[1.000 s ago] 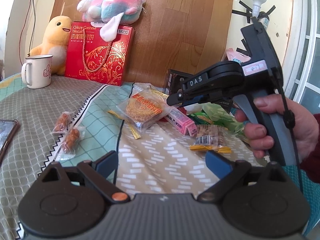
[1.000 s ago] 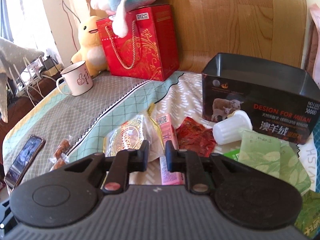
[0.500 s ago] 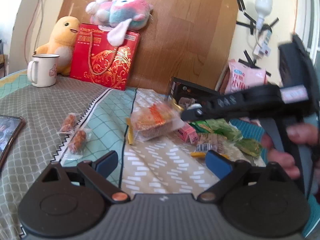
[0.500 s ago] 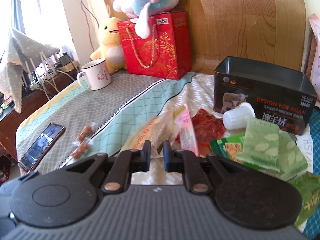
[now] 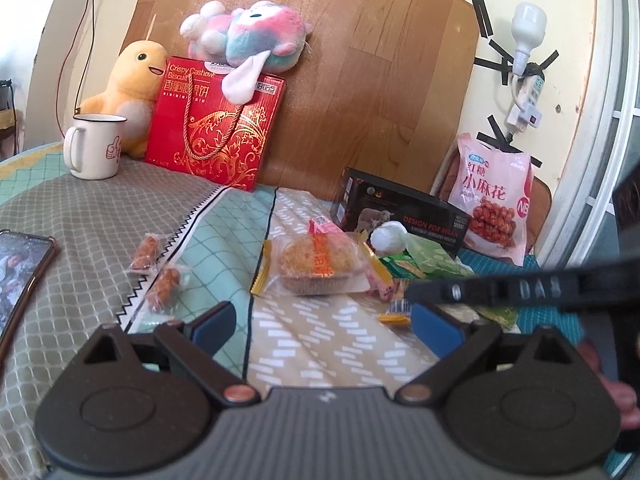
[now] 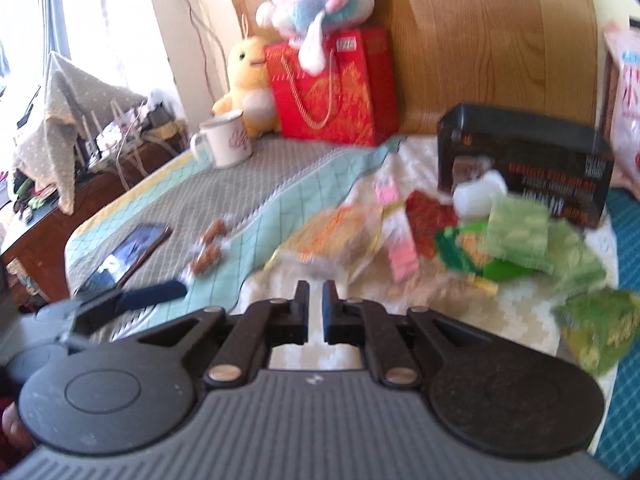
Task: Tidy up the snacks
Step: 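Grasp the clear packet of round biscuit with the right tool, then lift the biscuit packet with the right tool toward the black tin box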
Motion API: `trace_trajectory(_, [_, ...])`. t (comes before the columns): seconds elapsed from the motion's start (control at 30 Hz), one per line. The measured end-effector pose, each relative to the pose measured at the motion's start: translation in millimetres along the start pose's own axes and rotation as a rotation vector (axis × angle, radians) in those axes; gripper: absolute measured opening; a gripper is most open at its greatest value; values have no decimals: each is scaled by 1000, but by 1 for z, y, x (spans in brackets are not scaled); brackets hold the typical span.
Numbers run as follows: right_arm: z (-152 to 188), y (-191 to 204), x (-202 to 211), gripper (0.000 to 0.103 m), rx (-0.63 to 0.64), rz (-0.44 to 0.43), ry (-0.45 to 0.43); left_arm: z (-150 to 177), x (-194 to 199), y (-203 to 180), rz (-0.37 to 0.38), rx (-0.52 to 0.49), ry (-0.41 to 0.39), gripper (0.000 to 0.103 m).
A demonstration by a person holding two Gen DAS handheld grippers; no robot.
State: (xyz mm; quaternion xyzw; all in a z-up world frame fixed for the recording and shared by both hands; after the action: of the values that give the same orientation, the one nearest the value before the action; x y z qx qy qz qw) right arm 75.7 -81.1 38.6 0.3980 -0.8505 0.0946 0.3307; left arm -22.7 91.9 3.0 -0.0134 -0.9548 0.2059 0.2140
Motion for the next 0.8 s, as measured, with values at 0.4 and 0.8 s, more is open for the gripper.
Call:
trace_trajectory(0.4, [17,-69,-26,12,-174,201,70,1,0,1,-9,-8,8,98])
trace_trajectory(0.8, [3,-37,4,28,-294,-95,0,-1,-5,5,-2,8,14,98])
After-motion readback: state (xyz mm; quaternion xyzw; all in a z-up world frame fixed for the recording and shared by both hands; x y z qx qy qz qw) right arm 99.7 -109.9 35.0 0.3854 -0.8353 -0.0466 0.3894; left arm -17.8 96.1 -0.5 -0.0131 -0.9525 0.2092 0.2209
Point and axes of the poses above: each gripper's, at about its wrist camera, not at the fingertips, and x roughly against the way its jaws point, y to its left, z to its underside, the point moved 3 cm from there along -x, roughly the way its jaws point, and after that the axes turned 7 degrees about x, right-handed, at the moved point
